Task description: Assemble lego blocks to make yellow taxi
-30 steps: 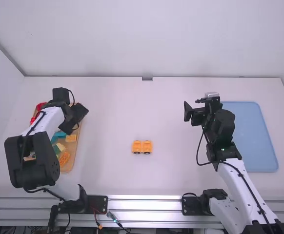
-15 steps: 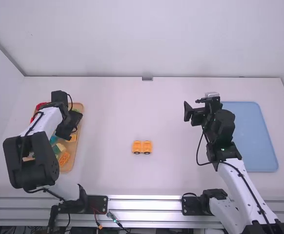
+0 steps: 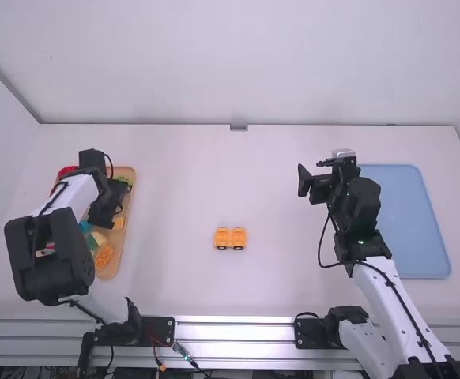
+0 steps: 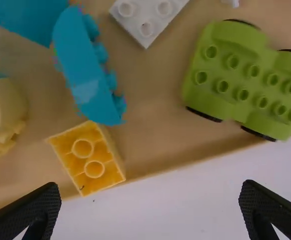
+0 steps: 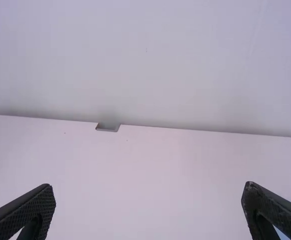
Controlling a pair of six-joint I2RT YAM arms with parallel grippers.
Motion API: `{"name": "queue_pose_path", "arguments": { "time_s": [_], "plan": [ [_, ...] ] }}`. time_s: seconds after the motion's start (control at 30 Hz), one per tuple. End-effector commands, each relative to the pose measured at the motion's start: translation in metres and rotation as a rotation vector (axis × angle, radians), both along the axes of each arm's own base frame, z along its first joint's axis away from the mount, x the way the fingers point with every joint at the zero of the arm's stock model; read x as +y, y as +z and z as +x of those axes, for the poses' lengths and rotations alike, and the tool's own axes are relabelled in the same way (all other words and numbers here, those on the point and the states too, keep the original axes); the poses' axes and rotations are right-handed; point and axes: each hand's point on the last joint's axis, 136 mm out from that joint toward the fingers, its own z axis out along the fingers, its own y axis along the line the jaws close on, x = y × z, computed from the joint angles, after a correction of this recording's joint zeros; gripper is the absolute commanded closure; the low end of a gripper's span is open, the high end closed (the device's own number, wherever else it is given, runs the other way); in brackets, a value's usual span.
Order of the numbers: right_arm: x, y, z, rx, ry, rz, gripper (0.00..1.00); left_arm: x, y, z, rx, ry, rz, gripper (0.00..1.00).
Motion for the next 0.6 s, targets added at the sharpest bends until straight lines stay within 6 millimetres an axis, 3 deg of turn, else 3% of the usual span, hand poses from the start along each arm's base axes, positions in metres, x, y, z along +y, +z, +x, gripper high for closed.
{"name": "queue_pose_path", "arguments": {
  "time_s": [0.0, 0.57],
  "plan": [
    [0.001, 0.018, 0.002, -0.038, 0.003, 0.008, 0.01, 0.001, -0.011, -0.013, 0.043, 0.061, 0.005, 0.04],
    [0.001, 0.017, 0.002, -0.034, 0.002, 0.008, 0.01, -0.001, -0.038, -0.023, 0.020, 0.091, 0.012, 0.00]
  ]
}}
